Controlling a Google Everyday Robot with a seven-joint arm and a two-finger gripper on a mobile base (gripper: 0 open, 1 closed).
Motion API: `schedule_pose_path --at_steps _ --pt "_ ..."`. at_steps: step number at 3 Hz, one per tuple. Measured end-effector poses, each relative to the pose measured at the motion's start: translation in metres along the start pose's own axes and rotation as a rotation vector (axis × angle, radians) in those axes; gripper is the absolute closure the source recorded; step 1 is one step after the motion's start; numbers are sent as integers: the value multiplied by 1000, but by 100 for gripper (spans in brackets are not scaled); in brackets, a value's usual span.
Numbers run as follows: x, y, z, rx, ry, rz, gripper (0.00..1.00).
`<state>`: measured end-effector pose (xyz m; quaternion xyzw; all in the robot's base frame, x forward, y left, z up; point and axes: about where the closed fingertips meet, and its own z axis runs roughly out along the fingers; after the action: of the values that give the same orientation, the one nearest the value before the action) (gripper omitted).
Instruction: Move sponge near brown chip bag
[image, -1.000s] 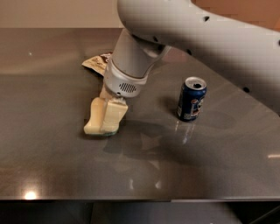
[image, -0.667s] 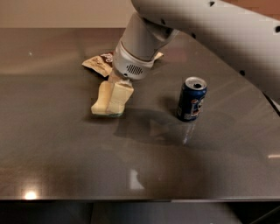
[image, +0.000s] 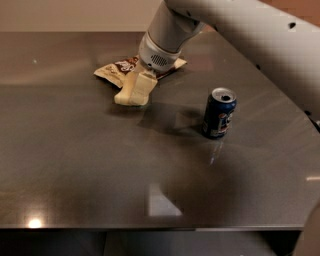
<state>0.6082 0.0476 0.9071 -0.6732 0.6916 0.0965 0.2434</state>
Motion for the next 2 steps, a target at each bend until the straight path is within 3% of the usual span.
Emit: schedule_pose_path --at_steps 1,2 --pt "8 -28 9 42 17 12 96" --pt "16 -46 15 63 49 16 77"
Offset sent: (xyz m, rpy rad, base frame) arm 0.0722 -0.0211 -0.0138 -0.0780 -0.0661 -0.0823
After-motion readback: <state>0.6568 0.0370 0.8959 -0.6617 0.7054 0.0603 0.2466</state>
